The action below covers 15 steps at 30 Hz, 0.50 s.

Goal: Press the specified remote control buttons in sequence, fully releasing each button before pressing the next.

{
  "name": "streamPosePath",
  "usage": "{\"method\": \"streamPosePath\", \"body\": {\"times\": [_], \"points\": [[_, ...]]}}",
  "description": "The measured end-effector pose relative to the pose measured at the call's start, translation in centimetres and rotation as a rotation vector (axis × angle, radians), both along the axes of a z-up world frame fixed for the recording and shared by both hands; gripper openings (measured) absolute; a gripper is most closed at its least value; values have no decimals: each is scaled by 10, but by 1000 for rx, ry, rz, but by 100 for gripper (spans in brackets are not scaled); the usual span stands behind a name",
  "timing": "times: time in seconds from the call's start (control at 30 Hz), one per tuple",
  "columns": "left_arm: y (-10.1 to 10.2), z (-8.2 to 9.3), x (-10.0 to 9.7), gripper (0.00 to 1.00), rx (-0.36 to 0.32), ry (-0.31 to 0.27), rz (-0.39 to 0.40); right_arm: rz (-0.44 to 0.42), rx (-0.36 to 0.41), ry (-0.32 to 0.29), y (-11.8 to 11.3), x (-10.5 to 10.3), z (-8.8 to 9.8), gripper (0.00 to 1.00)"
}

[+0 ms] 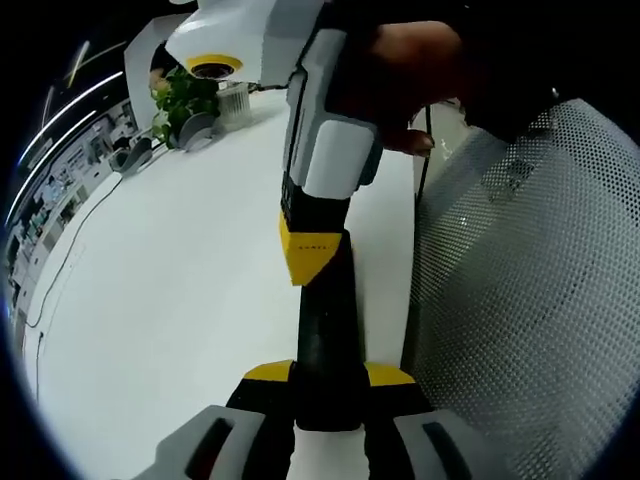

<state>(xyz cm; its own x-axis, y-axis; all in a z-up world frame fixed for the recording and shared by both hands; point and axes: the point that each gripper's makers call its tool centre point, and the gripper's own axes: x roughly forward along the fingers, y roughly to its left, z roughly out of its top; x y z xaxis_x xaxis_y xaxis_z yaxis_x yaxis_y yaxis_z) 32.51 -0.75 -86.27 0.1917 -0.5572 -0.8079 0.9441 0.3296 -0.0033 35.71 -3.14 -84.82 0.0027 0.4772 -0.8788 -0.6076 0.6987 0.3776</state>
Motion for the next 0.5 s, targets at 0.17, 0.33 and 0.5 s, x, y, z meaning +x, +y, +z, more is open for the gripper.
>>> {"method": "streamPosePath", "body": {"times": [0.17,0.33,0.5], "points": [[0,0,0,24,-3,2,1,19,7,30,6,-6,-3,0],[0,0,1,24,5,7,3,33,-15,39,4,-9,-6,0],[0,0,1,25,10,7,-1,16,-14,40,4,-8,-6,0]]}}
